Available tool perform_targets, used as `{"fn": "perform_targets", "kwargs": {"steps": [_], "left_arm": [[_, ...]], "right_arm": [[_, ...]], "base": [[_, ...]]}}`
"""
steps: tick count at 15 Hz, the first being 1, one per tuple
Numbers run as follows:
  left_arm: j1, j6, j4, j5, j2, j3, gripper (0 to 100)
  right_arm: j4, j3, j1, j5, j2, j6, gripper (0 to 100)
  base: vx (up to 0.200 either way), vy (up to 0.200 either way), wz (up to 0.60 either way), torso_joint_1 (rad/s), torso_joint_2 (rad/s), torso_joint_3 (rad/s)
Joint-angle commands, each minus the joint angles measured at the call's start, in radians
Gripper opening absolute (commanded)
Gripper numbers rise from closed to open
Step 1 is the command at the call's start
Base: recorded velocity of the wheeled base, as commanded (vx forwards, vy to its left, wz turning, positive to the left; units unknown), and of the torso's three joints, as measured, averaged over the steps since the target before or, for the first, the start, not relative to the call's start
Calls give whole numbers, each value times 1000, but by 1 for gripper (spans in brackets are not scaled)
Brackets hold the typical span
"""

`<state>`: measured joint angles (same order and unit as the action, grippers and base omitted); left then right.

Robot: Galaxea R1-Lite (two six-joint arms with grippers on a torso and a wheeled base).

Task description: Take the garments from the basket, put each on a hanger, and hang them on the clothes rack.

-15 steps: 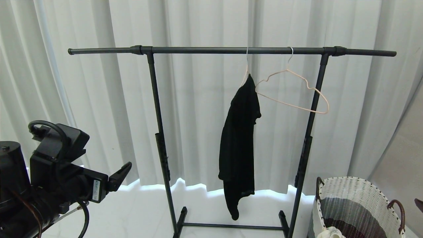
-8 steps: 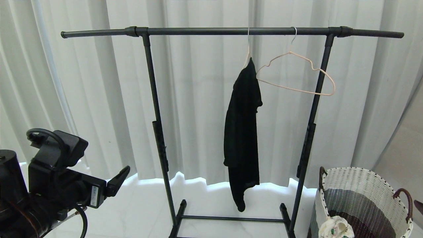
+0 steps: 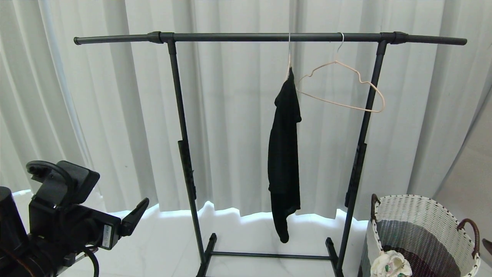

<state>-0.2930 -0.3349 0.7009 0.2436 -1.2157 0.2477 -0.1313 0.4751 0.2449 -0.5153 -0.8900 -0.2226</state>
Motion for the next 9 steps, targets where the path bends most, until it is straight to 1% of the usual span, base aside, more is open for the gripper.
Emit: {"fn": "perform_targets", "kwargs": {"steps": [1,7,9], "left_arm": [[-5,0,0,-1,-1,1,100],[-5,0,9,-3,-4,-1,100],[-5,0,9,-3,-8,-1,100]], "right_arm": [[-1,-4,1,0,-3,0,100],[-1,-18,1,0,-6,0,100],[-1,-18,1,0,-7,0,100]], "base": [[0,0,0,0,0,0],[0,-200,0,-1,6,5],[0,0,0,0,0,0]]}}
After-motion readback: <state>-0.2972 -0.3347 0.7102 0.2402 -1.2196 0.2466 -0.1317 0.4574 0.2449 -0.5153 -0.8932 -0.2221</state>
